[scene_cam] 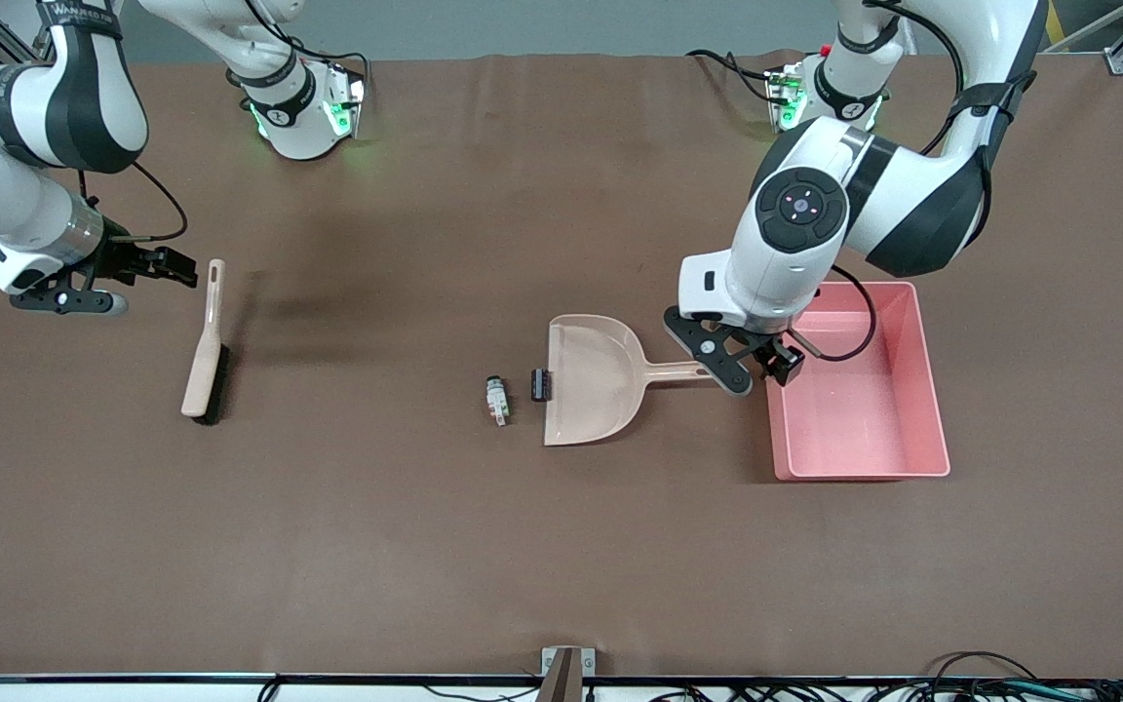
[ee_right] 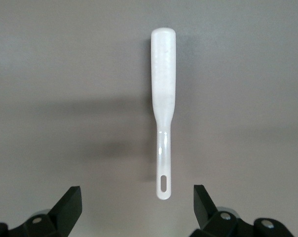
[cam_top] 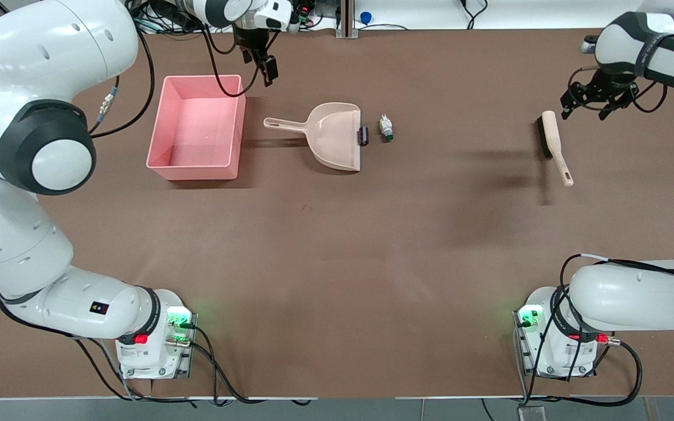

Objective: Clean e-waste and dump in bin
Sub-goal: 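Grasp the dustpan handle with the left gripper and the brush with the right gripper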

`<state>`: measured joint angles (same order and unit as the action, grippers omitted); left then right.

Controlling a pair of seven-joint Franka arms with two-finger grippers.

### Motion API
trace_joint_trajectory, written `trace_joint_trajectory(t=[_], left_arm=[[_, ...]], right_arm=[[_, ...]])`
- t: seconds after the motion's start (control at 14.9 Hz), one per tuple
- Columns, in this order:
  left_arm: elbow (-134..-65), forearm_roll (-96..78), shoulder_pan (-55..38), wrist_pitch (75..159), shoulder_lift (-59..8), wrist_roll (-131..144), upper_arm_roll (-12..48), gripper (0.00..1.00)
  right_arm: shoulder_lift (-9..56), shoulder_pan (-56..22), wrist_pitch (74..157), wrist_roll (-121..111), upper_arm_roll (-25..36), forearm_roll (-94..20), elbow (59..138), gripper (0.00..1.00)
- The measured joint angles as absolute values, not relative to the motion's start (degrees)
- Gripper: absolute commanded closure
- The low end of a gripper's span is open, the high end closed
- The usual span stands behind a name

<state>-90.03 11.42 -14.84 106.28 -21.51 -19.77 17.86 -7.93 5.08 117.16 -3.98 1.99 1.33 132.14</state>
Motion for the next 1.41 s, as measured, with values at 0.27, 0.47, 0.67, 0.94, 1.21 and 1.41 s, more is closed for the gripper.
trace_joint_trajectory(t=[0.27, 0.47, 0.67, 0.94, 1.21, 1.41], left_arm=[[-90.0, 14.2, -15.2, 106.3, -24.7, -28.4, 17.9, 0.0], [-90.0, 14.9, -15.9, 106.3, -26.3, -31.8, 18.0, 0.01], [-90.0, 17.2, -17.3, 107.1, -27.5, -34.9, 18.1, 0.01], [-90.0, 18.6, -18.9, 109.1, -29.4, -39.2, 18.2, 0.05], [-90.0, 18.7, -19.0, 110.4, -31.4, -42.8, 19.3, 0.1], [-90.1, 20.1, -20.3, 110.6, -32.0, -43.2, 20.2, 0.14]], right_arm=[[-7.7, 6.3, 122.3, -5.8, 2.0, 1.3, 136.9, 0.0], [-7.7, 6.3, 124.7, -5.9, 2.0, 1.3, 139.5, 0.0], [-7.7, 6.4, 127.1, -6.1, 2.0, 1.3, 142.0, 0.0], [-7.5, 7.8, 130.5, -9.8, 2.0, 1.3, 145.4, 0.0], [-4.1, 8.9, 137.6, -10.9, 2.0, 1.3, 147.7, 0.0], [1.2, 8.9, 145.5, -11.1, 2.0, 1.3, 148.4, 0.03]])
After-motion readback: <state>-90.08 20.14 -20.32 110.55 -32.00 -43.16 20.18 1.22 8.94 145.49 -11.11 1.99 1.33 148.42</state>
